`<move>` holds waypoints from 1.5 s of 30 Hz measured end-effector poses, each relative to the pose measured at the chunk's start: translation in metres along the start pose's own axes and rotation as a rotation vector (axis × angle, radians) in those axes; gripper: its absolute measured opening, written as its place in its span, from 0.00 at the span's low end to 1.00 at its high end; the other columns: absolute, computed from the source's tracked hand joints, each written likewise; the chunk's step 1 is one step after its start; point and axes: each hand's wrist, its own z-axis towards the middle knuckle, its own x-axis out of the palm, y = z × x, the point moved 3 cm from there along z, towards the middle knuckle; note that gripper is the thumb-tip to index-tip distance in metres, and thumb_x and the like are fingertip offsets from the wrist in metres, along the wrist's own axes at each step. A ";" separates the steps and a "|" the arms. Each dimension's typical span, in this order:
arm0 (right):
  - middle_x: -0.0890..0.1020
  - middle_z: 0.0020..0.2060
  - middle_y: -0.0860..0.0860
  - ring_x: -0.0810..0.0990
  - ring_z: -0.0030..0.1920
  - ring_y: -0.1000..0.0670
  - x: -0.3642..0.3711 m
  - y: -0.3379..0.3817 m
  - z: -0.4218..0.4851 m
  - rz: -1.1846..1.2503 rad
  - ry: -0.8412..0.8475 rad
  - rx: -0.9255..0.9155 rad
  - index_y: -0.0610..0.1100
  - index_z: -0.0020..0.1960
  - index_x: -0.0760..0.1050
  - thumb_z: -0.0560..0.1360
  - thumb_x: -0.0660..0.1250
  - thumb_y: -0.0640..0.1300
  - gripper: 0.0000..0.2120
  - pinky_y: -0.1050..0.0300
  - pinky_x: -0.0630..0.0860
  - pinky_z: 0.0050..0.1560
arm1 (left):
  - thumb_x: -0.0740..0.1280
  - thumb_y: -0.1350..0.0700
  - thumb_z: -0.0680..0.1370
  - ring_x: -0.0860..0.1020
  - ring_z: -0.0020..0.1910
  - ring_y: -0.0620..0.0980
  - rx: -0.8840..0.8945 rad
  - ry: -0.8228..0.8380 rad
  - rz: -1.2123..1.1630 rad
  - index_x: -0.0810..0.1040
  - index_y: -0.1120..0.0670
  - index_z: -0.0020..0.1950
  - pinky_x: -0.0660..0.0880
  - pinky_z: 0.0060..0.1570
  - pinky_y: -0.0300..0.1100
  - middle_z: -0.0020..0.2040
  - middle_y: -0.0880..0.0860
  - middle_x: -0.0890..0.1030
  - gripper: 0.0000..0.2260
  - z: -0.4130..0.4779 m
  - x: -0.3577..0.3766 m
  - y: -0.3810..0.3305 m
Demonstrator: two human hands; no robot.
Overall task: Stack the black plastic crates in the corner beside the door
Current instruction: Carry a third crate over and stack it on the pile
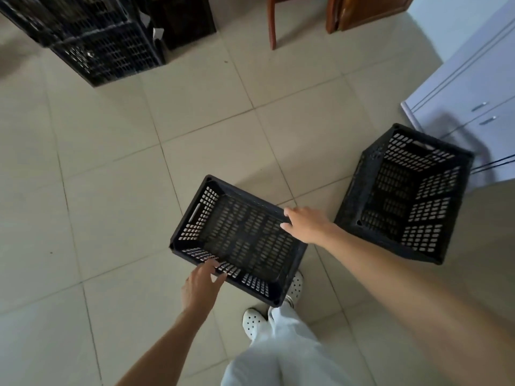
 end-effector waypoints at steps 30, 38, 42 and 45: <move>0.72 0.64 0.40 0.76 0.59 0.38 0.180 0.012 0.260 0.022 -0.096 0.080 0.39 0.71 0.60 0.79 0.60 0.51 0.26 0.44 0.74 0.56 | 0.73 0.59 0.73 0.69 0.33 0.52 -0.766 0.007 -0.554 0.69 0.55 0.57 0.76 0.55 0.50 0.61 0.61 0.63 0.18 0.167 0.209 0.143; 0.75 0.59 0.41 0.78 0.55 0.40 0.140 -0.015 0.239 0.102 -0.158 0.231 0.38 0.65 0.65 0.77 0.64 0.49 0.22 0.46 0.75 0.54 | 0.76 0.54 0.71 0.71 0.45 0.55 -0.675 0.029 -0.594 0.71 0.53 0.54 0.77 0.55 0.51 0.56 0.56 0.66 0.18 0.185 0.170 0.110; 0.74 0.60 0.40 0.79 0.54 0.40 0.086 -0.037 0.204 0.158 -0.181 0.296 0.38 0.67 0.64 0.77 0.63 0.48 0.23 0.46 0.78 0.55 | 0.76 0.54 0.71 0.70 0.47 0.54 -0.549 0.007 -0.546 0.71 0.52 0.54 0.77 0.56 0.53 0.54 0.55 0.65 0.18 0.183 0.120 0.065; 0.73 0.62 0.41 0.79 0.55 0.41 0.035 -0.054 0.166 0.214 -0.188 0.337 0.39 0.70 0.61 0.79 0.62 0.48 0.24 0.48 0.77 0.54 | 0.76 0.55 0.71 0.69 0.48 0.54 -0.476 -0.007 -0.540 0.71 0.52 0.54 0.75 0.56 0.49 0.55 0.55 0.65 0.18 0.170 0.076 0.018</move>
